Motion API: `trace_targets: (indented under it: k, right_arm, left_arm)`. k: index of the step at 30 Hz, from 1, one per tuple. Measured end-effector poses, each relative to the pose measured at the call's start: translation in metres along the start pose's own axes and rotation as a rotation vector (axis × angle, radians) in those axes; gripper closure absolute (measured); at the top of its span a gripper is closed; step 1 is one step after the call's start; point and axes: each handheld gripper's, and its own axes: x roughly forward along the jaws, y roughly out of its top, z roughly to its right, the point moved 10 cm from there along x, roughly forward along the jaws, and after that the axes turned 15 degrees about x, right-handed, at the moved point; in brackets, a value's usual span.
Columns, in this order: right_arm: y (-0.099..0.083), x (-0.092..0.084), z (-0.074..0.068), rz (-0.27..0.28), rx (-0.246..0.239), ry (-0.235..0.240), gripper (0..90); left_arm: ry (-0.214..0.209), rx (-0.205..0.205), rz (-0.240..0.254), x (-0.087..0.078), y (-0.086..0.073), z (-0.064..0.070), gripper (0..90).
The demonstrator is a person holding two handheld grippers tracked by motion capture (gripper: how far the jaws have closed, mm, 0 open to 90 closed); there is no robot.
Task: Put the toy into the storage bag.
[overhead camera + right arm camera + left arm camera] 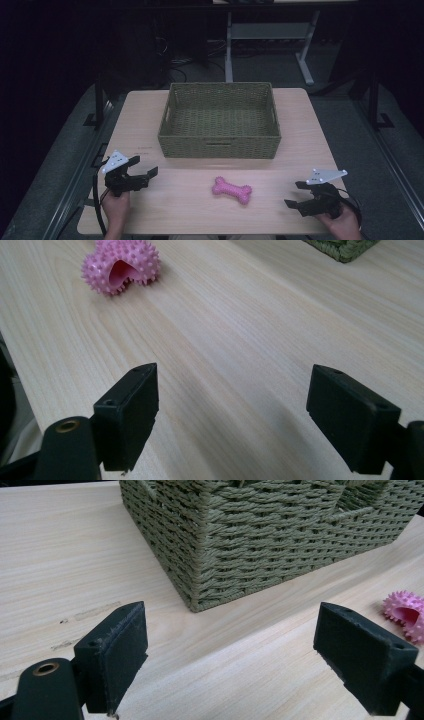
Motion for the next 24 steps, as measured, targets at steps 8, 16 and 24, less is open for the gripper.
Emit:
trace_targets:
  k: [8,16,24]
  right_arm:
    - [0.009,0.006,-0.013,-0.030,-0.048,-0.001,19.6]
    - [0.018,0.008,-0.023,-0.058,-0.075,0.019,18.3]
    - [0.025,0.011,-0.030,-0.092,-0.101,0.035,17.9]
  left_arm:
    - [-0.017,0.006,0.004,-0.001,0.001,0.004,13.6]
    - [-0.017,0.004,0.003,0.000,0.001,0.005,13.6]
    - [-0.017,0.008,0.000,0.000,0.001,0.005,13.6]
